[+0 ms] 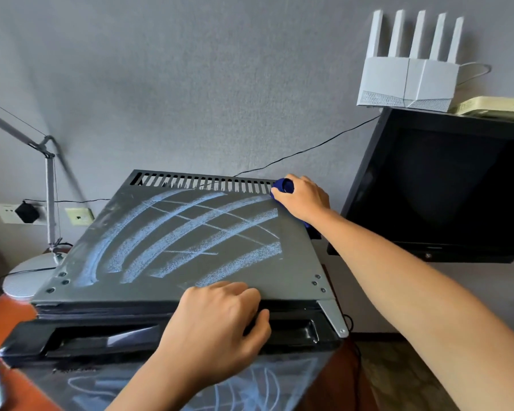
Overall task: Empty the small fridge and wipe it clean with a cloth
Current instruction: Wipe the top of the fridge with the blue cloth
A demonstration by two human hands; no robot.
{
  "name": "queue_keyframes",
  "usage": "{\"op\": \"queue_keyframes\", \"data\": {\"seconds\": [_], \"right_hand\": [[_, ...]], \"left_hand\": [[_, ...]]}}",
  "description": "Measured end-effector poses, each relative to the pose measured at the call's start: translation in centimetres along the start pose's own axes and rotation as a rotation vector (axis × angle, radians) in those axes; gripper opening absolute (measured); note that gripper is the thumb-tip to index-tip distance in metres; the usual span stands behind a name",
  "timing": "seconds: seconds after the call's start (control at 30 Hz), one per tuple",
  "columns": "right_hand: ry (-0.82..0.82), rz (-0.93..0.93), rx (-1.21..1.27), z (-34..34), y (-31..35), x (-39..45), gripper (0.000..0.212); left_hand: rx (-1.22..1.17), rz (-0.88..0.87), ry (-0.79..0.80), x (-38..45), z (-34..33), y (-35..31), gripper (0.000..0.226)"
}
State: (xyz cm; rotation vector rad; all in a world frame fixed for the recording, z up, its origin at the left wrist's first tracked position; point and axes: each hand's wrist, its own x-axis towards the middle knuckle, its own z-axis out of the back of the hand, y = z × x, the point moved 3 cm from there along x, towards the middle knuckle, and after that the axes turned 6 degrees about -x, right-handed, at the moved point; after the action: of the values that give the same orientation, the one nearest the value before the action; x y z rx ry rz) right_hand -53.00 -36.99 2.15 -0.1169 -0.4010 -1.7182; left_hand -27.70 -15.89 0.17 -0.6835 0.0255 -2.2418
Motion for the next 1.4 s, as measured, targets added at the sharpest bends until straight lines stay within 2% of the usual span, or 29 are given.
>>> {"op": "queue_keyframes", "data": {"seconds": [0.3, 0.4, 0.47, 0.57, 0.7, 0.83, 0.97, 1.17, 1.4], "right_hand": [[-0.075, 0.211, -0.127, 6.4, 0.9, -21.0, 0.042], [-0.157, 0.309, -0.163, 7.6, 1.1, -24.4, 0.037], [-0.175, 0.325, -0.186, 7.5, 1.4, -24.2, 0.036], [-0.11, 0.246, -0.188, 6.8, 1.8, -20.6, 0.042], [-0.014, 0.153, -0.194, 4.2, 1.9, -10.7, 0.046], [0.016, 0.043, -0.154, 0.9, 1.7, 0.1, 0.052], [0.052, 0.03, -0.199, -0.6, 2.1, 4.9, 0.061], [0.009, 0.072, -0.185, 0.5, 2.1, 0.4, 0.044], [-0.038, 0.173, -0.247, 5.2, 3.5, -15.3, 0.04]], "left_hand": [[0.059, -0.063, 0.01, -0.4, 0.4, 0.7, 0.04], [0.117, -0.073, 0.027, -0.5, 1.1, 1.7, 0.044], [0.137, -0.046, 0.04, -0.6, 1.5, 2.5, 0.047], [0.139, 0.012, 0.042, -1.0, 1.6, 3.2, 0.049], [0.103, 0.025, 0.018, -1.3, 1.5, 3.4, 0.046], [0.097, 0.023, 0.023, -1.2, 1.3, 3.5, 0.044], [0.097, 0.037, 0.033, -1.1, 1.3, 3.6, 0.044], [0.102, 0.058, 0.074, -1.3, 1.6, 3.4, 0.045], [0.136, 0.0, 0.071, -1.5, 2.0, 3.9, 0.046]]}}
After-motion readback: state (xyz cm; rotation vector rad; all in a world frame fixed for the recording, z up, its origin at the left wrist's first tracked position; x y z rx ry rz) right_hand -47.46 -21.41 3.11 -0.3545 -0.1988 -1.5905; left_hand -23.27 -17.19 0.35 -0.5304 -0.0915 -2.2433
